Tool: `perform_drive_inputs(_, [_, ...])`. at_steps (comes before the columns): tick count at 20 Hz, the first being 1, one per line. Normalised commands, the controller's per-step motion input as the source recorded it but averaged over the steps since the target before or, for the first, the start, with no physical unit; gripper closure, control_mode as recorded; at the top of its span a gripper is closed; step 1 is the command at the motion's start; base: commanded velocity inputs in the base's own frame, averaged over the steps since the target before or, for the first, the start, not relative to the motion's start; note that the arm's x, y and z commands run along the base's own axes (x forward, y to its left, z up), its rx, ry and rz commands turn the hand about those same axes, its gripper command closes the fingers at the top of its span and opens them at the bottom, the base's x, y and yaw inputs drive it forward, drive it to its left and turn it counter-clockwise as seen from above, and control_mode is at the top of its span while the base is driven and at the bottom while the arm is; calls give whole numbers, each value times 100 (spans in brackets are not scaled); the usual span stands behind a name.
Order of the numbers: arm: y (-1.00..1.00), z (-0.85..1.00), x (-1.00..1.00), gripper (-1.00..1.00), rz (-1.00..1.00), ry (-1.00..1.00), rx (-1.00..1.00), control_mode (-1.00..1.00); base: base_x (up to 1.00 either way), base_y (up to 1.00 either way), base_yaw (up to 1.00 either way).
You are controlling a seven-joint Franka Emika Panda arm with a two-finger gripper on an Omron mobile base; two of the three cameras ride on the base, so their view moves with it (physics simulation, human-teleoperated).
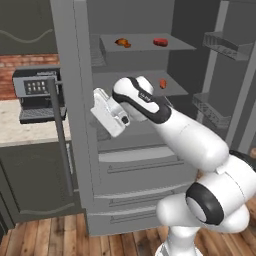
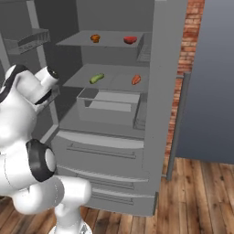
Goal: Gather the cucumber and sweet potato from the fridge and place them on a tray on the dining counter. Then gather the steak and chicken drumstick from the fridge and place them on the other tray.
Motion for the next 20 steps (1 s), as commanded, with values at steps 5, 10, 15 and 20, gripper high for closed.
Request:
perform_drive_inputs(5, [-17, 21, -98, 100, -14, -48, 3, -100, 0, 0, 0])
perform_drive_inputs(10, [-65, 7, -90, 100, -26, -38, 2, -100, 0, 0, 0])
perform_drive_inputs(15, [-85, 0, -27, 100, -30, -14, -9, -100, 0, 0, 0])
perform_drive_inputs(20, [-76, 0, 0, 100, -25, 5, -24, -100, 0, 0, 0])
